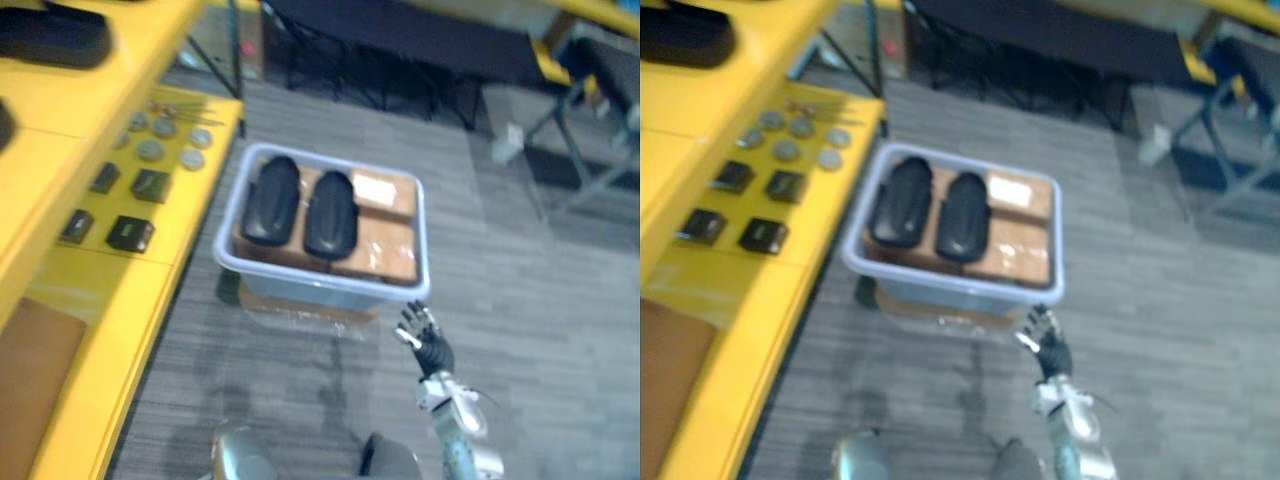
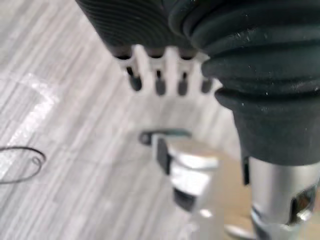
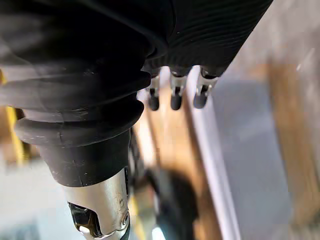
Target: Walk over and take plastic housings, then place them on the shelf
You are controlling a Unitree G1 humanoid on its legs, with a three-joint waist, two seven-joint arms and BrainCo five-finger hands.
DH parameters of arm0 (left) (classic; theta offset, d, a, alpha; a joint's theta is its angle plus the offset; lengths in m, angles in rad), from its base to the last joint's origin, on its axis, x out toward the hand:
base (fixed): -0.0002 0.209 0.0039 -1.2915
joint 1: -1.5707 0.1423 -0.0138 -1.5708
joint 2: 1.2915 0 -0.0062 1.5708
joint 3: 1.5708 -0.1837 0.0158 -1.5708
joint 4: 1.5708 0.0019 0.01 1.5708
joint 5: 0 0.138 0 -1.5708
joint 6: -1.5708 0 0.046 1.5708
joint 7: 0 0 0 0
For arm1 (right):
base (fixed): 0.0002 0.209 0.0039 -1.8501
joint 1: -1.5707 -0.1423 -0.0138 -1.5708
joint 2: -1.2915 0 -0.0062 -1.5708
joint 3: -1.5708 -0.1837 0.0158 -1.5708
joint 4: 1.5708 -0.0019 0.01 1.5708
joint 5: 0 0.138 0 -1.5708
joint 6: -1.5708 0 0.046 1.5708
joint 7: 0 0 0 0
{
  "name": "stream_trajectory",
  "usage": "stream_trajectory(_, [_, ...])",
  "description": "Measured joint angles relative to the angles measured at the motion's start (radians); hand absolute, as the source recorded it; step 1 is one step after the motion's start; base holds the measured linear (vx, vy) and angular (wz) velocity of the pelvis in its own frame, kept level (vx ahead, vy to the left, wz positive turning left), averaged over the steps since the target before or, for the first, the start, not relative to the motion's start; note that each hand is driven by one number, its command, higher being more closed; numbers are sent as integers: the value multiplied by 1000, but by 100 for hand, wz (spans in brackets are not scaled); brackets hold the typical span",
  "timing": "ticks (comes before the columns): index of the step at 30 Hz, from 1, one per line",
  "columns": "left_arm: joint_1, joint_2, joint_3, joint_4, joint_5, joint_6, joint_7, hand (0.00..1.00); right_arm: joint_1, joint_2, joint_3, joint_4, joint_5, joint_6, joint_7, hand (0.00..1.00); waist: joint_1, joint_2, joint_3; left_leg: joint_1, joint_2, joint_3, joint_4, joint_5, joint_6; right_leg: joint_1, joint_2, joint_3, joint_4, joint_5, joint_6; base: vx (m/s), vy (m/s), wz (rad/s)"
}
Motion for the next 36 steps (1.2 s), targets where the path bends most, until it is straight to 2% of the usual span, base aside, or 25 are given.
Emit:
stream_trajectory(1, [1,-9,-22,-1,-2,-24,4,0,37,-7,-51,2,12,-3,-26,0,-18,10,-3,23,-24,-17,-63,31,-17,-10,-5,-6,9,-3,-4,-83,-175,13])
stream_trajectory(4, [-1,-10,-55,-34,15,-76,48,0,78,-19,-102,19,14,-22,-88,0,-28,10,-3,36,-67,-27,-153,74,-52,-68,-30,15,40,-4,-3,-117,-55,-1])
stream_trajectory(6, [-11,1,-71,-49,14,-103,74,0,75,-2,-99,48,-9,-40,-119,0,-27,-9,8,33,-81,-27,-161,80,-58,-83,-44,20,50,-2,-1,-155,37,-7])
stream_trajectory(9, [-14,5,-82,-77,14,-105,75,0,69,30,-94,51,-63,-65,-135,0,-21,-21,11,30,-110,-31,-172,80,-52,-83,-67,21,22,18,12,-145,59,3])
stream_trajectory(10, [-15,6,-102,-84,13,-104,79,0,52,34,-92,51,-77,-82,-150,0,-15,-21,12,27,-125,-36,-185,81,-51,-83,-74,21,-5,36,15,-95,70,-4])
stream_trajectory(13, [-20,5,-133,-99,12,-103,82,0,-23,35,-80,49,-79,-94,-170,0,-6,-12,13,-1,-158,-83,-209,98,-39,-78,-76,13,-76,94,16,-31,63,3])
stream_trajectory(15, [-33,4,-144,-100,11,-105,84,0,-91,34,-77,50,-56,-109,-173,0,6,3,26,-5,-167,-91,-225,122,-40,-62,-76,1,-122,129,19,23,21,9])
stream_trajectory(16, [-35,-32,-141,-148,5,-109,83,0,-426,-11,-74,165,36,-153,-189,0,90,9,107,-7,-197,-173,-308,187,-41,7,-75,-69,-250,204,19,11,4,3])
stream_trajectory(20, [-35,-32,-141,-149,5,-109,83,0,-424,-11,-74,165,36,-153,-189,0,91,9,107,-9,-198,-177,-308,187,-41,8,-75,-70,-249,204,19,2,0,1])
stream_trajectory(23, [-34,-33,-143,-154,7,-108,83,0,-349,11,-81,122,40,-155,-185,0,87,7,108,-8,-202,-179,-305,185,-38,6,-84,-81,-216,188,12,-1,9,9])
stream_trajectory(26, [-30,-22,-144,-169,6,-106,83,0,-236,69,-89,69,48,-155,-159,0,83,-10,110,-4,-204,-176,-293,177,-29,-17,-96,-63,-140,132,12,-15,8,6])
stream_trajectory(27, [-28,-12,-147,-179,6,-102,83,0,-199,88,-99,55,50,-154,-145,0,77,-20,115,-9,-205,-176,-293,178,-28,-37,-93,-38,-107,85,18,-49,-36,22])
stream_trajectory(28, [-25,-6,-147,-187,4,-100,85,0,-162,91,-113,46,54,-153,-140,0,60,-23,117,-36,-208,-186,-293,184,-19,-58,-83,-4,-72,41,21,-63,-49,38])
stream_trajectory(30, [-18,6,-153,-205,-13,-101,96,0,-149,91,-180,45,53,-151,-147,0,20,-25,118,-91,-220,-205,-261,193,-8,-94,-70,42,-32,-11,17,-30,-49,71])
stream_trajectory(31, [-18,11,-163,-215,-49,-101,99,0,-160,79,-239,46,53,-150,-167,0,5,-21,122,-145,-230,-223,-213,192,-5,-105,-68,51,-13,-11,13,21,-33,79])
stream_trajectory(33, [-18,11,-183,-213,-103,-101,99,0,-219,37,-315,57,53,-146,-196,0,3,-18,130,-191,-234,-250,-159,182,-2,-108,-71,27,11,-4,12,17,-10,59])
stream_trajectory(35, [-19,9,-183,-212,-118,-101,95,0,-345,-52,-364,117,52,-142,-231,0,11,-13,133,-211,-235,-254,-140,182,-2,-117,-74,13,33,-10,5,-24,-1,28])
stream_trajectory(36, [-28,7,-187,-203,-118,-100,87,0,-440,-137,-381,181,52,-134,-244,0,26,-3,139,-217,-237,-253,-137,182,-2,-133,-79,16,53,-15,6,-54,2,6])
